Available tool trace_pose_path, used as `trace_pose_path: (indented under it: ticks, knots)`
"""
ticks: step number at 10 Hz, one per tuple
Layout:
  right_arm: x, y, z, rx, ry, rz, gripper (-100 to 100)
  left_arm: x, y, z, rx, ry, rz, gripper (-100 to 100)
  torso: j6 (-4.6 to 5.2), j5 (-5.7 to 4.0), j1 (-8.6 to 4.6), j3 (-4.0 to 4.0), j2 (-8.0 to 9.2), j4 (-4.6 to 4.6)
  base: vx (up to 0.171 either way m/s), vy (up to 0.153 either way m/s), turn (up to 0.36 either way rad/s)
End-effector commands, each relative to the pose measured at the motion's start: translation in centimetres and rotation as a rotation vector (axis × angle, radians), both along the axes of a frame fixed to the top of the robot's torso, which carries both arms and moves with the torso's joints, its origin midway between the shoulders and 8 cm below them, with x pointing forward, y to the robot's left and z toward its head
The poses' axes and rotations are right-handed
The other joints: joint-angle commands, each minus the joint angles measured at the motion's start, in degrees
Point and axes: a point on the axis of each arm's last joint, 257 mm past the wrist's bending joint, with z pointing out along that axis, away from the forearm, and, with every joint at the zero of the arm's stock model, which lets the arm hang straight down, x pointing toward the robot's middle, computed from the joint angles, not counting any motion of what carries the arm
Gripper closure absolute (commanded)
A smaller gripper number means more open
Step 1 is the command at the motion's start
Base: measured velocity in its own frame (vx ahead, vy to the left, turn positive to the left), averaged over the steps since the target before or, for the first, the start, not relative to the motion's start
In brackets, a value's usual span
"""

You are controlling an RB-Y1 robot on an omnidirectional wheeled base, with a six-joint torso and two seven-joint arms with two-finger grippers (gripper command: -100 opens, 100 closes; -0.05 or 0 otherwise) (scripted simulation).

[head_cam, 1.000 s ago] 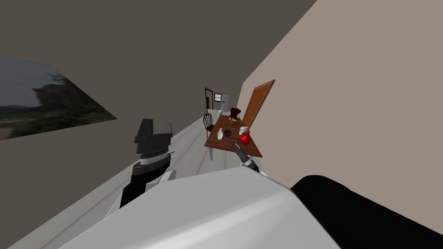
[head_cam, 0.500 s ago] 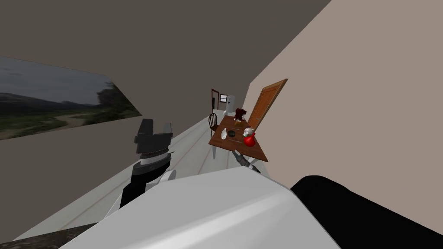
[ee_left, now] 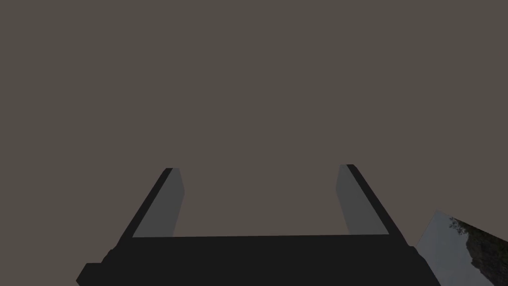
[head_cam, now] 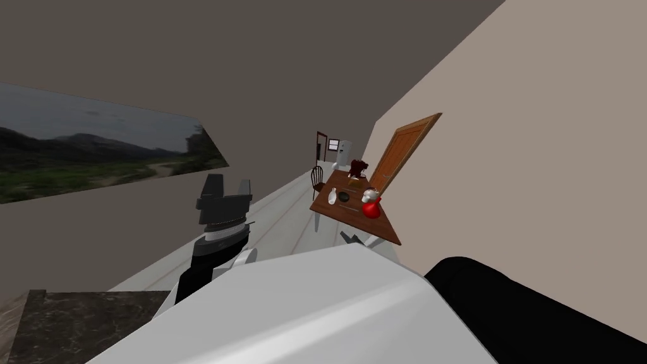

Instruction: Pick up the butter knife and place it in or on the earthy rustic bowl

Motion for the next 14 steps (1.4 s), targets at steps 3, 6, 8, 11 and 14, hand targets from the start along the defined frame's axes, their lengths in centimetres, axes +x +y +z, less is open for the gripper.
trace_pose_path:
  ticks: [3,6,8,11,14]
  knots:
    - [-3.5,-2.0,-5.1,-0.087,0.130,0.025,-100,0.0,0.0,0.0,0.000,0.000,0.000,0,0.01,0.00,0.00,0.00,0.00,0.00,-0.013,0.015,0.202]
    - [-8.6,-4.4,-10.0,-0.195,0.271,0.071,-100,0.0,0.0,0.0,0.000,0.000,0.000,0,0.07,-0.01,-0.03,-0.03,-0.05,-0.01,0.001,0.020,0.270]
    - [-11.9,-6.3,-12.6,-0.252,0.357,0.087,-100,0.0,0.0,0.0,0.000,0.000,0.000,0,0.06,0.00,-0.02,-0.05,-0.09,-0.02,0.010,0.020,0.294]
    - [-15.7,-8.5,-15.1,-0.312,0.454,0.097,-100,0.0,0.0,0.0,0.000,0.000,0.000,0,0.09,0.00,-0.04,-0.09,-0.16,-0.04,0.025,0.013,0.205]
    - [-18.9,-10.2,-16.6,-0.363,0.525,0.116,-100,0.0,0.0,0.0,0.000,0.000,0.000,0,0.09,0.00,-0.03,-0.09,-0.15,-0.03,0.019,0.009,0.178]
